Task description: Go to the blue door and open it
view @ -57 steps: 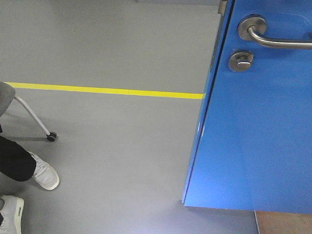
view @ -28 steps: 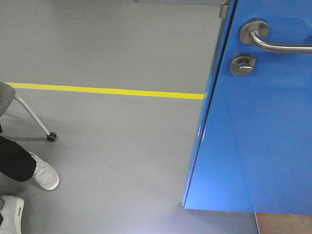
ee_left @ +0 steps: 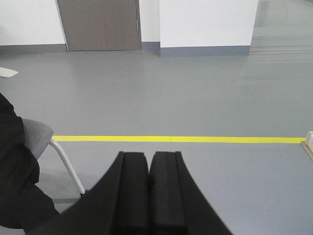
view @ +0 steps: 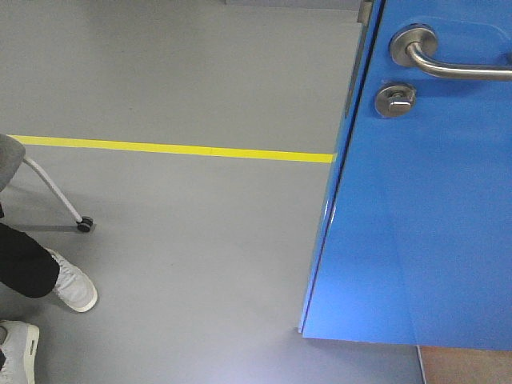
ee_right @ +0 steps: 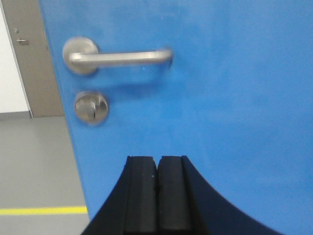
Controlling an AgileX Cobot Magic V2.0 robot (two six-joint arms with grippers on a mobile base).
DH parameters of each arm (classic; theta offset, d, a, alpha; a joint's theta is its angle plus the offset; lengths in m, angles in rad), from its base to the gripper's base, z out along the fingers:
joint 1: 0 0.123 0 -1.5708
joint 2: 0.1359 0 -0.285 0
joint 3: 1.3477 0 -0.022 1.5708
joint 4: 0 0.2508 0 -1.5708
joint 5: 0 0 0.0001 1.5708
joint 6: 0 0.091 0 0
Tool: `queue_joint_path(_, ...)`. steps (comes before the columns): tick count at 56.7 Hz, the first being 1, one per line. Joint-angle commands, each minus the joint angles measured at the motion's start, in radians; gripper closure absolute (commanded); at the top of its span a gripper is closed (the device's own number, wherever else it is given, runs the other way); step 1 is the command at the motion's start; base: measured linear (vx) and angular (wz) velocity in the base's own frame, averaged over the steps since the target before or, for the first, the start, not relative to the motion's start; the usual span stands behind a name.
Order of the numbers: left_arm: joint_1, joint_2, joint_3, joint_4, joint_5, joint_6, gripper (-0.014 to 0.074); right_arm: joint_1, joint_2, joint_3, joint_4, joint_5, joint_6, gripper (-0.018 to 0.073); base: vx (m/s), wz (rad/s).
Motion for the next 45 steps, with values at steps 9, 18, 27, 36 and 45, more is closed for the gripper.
queue_joint_path(9, -0.006, -0.013, -0.026, -0.003, -0.085, -0.007, 0.0524, -0.005, -0.028, 0.138, 0.022, -0.113, -0.009, 0.0547, 0.00, 0.00)
queue_joint_path(18, -0.006, -0.013, -0.026, -0.003, -0.085, -0.007, 0.0524, -0.005, -0.035, 0.136, 0.012, -0.099, -0.025, 0.0547, 0.00, 0.00)
queue_joint_path(27, -0.006, -0.013, -0.026, -0.003, -0.085, -0.007, 0.0524, -0.005, -0.035, 0.136, 0.016, -0.099, -0.025, 0.0547, 0.00, 0.00)
queue_joint_path(36, -0.006, -0.013, -0.026, -0.003, -0.085, -0.007, 0.0524, -0.005, -0.035, 0.136, 0.016, -0.098, -0.025, 0.0547, 0.00, 0.00)
queue_joint_path(45, -0.006, -0.013, -0.026, -0.003, -0.085, -0.007, 0.0524, -0.005, -0.035, 0.136, 0.016, -0.098, -0.025, 0.0547, 0.00, 0.00)
